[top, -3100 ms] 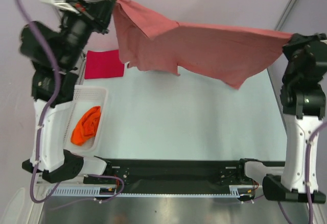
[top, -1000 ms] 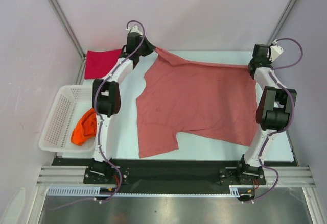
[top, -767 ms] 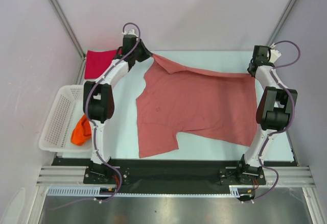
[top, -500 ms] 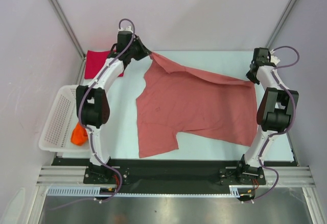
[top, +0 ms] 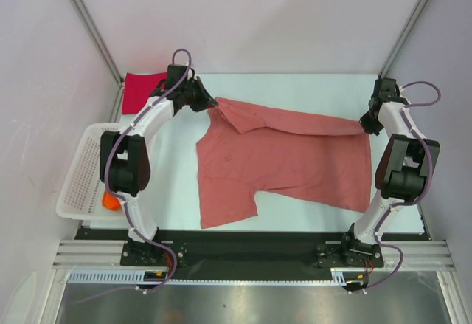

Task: Fold and stack the t-shirts
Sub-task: Fold the tshirt

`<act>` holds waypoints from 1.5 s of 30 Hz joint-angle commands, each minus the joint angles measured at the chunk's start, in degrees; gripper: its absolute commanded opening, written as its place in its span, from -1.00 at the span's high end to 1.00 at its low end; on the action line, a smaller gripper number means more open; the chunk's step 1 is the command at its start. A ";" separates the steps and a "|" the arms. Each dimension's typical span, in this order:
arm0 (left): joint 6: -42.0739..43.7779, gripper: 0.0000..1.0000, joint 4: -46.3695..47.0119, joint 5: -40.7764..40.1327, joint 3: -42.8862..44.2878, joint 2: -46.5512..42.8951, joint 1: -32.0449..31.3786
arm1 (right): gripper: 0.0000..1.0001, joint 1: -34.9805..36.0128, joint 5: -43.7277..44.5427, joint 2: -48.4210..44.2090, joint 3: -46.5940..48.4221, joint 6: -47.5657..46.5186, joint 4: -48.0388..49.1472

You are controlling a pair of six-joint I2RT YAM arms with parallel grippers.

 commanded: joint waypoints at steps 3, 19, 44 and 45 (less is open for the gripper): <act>-1.07 0.99 -0.58 4.54 -2.93 -4.94 1.86 | 1.00 -0.52 0.03 -3.54 -1.17 -0.53 -0.23; 0.42 0.99 -2.33 6.66 -4.26 -3.10 3.35 | 1.00 -0.61 1.52 -2.48 -2.76 -0.44 -1.02; 19.12 -0.41 -17.70 -7.22 16.60 7.16 2.56 | -0.64 -0.78 1.35 6.46 11.63 -13.95 2.58; 20.36 -0.40 -19.11 -7.83 19.44 11.88 2.21 | -0.63 -0.87 0.21 8.57 12.44 -15.37 3.19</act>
